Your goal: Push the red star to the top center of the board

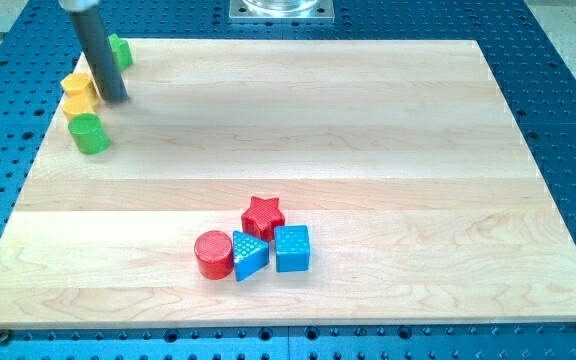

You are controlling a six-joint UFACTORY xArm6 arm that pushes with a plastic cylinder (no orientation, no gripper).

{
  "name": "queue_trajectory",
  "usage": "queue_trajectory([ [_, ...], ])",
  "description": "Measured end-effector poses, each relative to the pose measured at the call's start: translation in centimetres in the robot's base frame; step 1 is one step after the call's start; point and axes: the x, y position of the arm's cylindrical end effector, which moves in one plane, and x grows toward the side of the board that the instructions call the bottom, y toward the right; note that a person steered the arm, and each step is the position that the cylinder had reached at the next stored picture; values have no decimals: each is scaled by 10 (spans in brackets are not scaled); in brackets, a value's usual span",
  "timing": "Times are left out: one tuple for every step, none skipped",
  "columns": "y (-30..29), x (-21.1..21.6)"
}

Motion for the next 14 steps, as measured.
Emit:
queue_trajectory([
  [20,138],
  [63,180],
  [130,190],
  [188,184],
  [243,183],
  [245,144],
  [262,74],
  [290,52],
  [235,-49],
  [224,-50],
  [183,-28],
  [145,-63],
  [164,-73],
  [186,-70],
])
